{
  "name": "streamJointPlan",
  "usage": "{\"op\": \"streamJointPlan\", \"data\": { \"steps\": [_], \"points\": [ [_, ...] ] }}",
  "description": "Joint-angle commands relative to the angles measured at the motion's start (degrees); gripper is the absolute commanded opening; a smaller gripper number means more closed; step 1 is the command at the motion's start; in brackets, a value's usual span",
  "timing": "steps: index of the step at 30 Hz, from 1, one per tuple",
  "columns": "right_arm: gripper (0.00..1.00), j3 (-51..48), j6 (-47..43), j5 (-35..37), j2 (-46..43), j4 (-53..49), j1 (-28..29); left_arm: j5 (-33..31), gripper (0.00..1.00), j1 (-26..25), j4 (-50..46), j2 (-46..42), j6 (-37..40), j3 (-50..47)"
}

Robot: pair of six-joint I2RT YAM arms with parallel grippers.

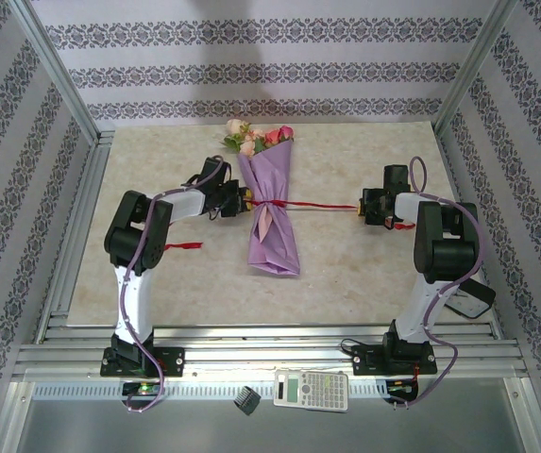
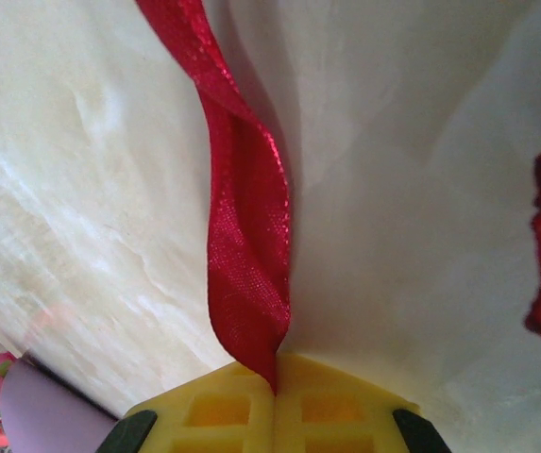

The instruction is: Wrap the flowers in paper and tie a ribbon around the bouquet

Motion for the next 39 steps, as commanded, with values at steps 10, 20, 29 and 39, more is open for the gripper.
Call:
{"op": "streamJointPlan", "data": {
  "steps": [10, 20, 29, 39],
  "points": [
    [0.55, 9.6, -6.6, 2.4, -2.2, -12.7, 6.8, -0.5, 0.00, -0.9, 4.8, -0.2, -3.3, -2.2],
    [0.61, 10.5, 11.2, -0.4, 4.0, -1.2, 21.0, -0.7, 0.00, -0.9, 5.4, -0.4, -3.4, -2.9],
    [0.31, 12.7, 14.7, 1.0, 8.8, 2.3, 23.3, -0.5, 0.00, -0.7, 6.1, -0.8, -3.3, -3.6],
    [0.00, 1.4, 22.8, 11.3, 7.9, 26.9, 22.3, -3.3, 0.00, 1.8, 10.3, -5.3, -3.5, -9.8]
  ]
}}
